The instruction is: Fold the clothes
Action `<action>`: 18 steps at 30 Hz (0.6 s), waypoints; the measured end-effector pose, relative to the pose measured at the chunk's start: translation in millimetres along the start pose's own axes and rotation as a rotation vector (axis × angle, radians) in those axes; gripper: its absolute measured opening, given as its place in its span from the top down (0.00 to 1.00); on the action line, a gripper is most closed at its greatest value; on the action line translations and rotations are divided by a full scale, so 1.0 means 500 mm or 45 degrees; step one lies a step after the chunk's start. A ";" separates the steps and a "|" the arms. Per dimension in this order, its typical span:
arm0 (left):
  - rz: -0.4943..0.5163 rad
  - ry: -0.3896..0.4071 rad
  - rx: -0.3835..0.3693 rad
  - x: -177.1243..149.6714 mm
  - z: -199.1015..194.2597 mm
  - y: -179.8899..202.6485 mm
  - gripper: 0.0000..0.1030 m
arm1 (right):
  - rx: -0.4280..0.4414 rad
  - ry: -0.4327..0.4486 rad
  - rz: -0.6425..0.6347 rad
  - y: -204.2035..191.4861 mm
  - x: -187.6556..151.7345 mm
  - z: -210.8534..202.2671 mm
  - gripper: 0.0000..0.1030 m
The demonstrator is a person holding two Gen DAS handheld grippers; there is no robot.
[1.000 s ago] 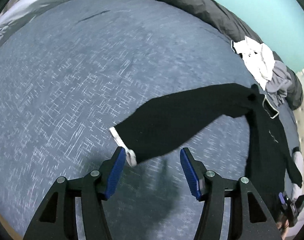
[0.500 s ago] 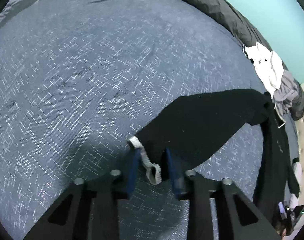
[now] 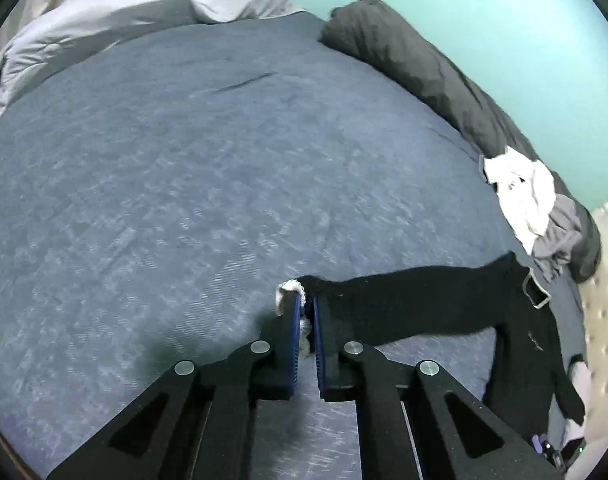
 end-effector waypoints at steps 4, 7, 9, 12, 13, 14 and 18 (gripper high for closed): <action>-0.111 -0.038 -0.011 -0.011 0.023 -0.035 0.90 | -0.003 0.001 0.006 0.004 0.002 0.001 0.60; -0.132 -0.019 0.023 -0.020 0.028 -0.045 0.88 | -0.005 0.003 0.002 0.003 0.001 -0.001 0.60; -0.109 -0.020 0.027 -0.025 0.023 -0.048 0.87 | -0.009 0.006 -0.007 0.002 0.002 -0.001 0.60; 0.003 -0.044 0.029 -0.035 0.016 -0.033 0.85 | -0.013 0.004 -0.009 0.002 0.003 0.002 0.60; 0.045 -0.053 0.030 -0.039 0.014 -0.026 0.84 | -0.014 0.003 -0.010 0.002 0.002 0.003 0.60; 0.099 -0.074 0.025 -0.046 0.016 -0.015 0.79 | -0.015 0.002 -0.012 0.001 0.001 0.004 0.60; 0.338 -0.179 0.110 -0.091 0.053 0.031 0.57 | -0.020 0.001 -0.022 -0.003 0.000 0.007 0.60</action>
Point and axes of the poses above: each gripper's, at about its wrist camera, not at the fingertips, and z roughly the way its jaws point, y to its right, x to its top, the point moved 3 cm from there along z, roughly the way its jaws point, and after that the axes turned 10 degrees about -x, right-handed, at the moved point
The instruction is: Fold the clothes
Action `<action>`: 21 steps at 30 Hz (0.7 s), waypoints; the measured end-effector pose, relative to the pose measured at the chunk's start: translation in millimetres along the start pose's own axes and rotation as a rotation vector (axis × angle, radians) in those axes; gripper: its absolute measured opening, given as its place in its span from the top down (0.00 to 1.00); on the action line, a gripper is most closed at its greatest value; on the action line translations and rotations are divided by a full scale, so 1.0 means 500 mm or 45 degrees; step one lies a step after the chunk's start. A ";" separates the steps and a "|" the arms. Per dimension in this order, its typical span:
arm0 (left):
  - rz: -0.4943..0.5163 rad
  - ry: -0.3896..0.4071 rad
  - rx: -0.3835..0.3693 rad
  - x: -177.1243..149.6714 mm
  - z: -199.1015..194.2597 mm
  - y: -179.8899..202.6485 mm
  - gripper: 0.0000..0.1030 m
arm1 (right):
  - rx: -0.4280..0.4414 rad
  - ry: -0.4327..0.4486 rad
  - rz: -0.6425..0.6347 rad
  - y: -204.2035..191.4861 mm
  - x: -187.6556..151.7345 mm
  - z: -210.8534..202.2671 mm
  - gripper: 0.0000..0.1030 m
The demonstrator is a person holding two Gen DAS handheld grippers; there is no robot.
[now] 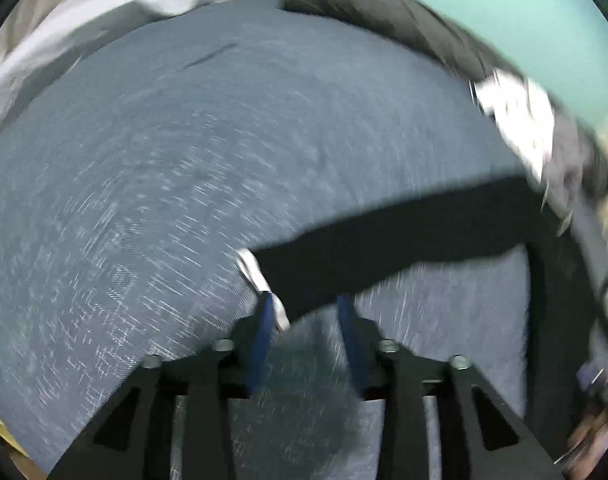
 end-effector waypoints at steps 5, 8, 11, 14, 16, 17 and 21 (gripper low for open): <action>0.046 0.003 0.084 -0.011 0.029 0.011 0.40 | -0.005 0.004 0.006 0.004 -0.003 -0.002 0.60; 0.095 0.006 0.115 -0.013 0.048 0.022 0.40 | -0.007 0.004 0.015 0.008 -0.001 0.000 0.60; 0.134 -0.019 0.185 -0.012 0.065 0.021 0.40 | -0.005 0.001 0.015 0.008 0.000 0.003 0.60; 0.113 -0.030 0.198 -0.006 0.081 0.008 0.64 | -0.004 0.003 0.018 0.009 0.002 0.004 0.60; 0.096 -0.028 0.206 -0.001 0.082 -0.002 0.82 | -0.005 -0.001 0.025 0.012 0.002 0.005 0.60; 0.096 -0.022 0.203 0.004 0.079 -0.003 0.85 | -0.006 -0.003 0.029 0.013 0.002 0.006 0.60; 0.080 0.025 0.158 0.046 0.053 -0.011 0.89 | -0.008 0.000 0.018 0.008 0.003 0.003 0.60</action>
Point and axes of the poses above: each gripper's, at about its wrist camera, not at the fingertips, and z roughly the way its jaws point, y to its right, x to its top, the point moved 3 cm from there along z, roughly the way its jaws point, and after that the axes turned 10 degrees about -x, right-handed, at the moved point
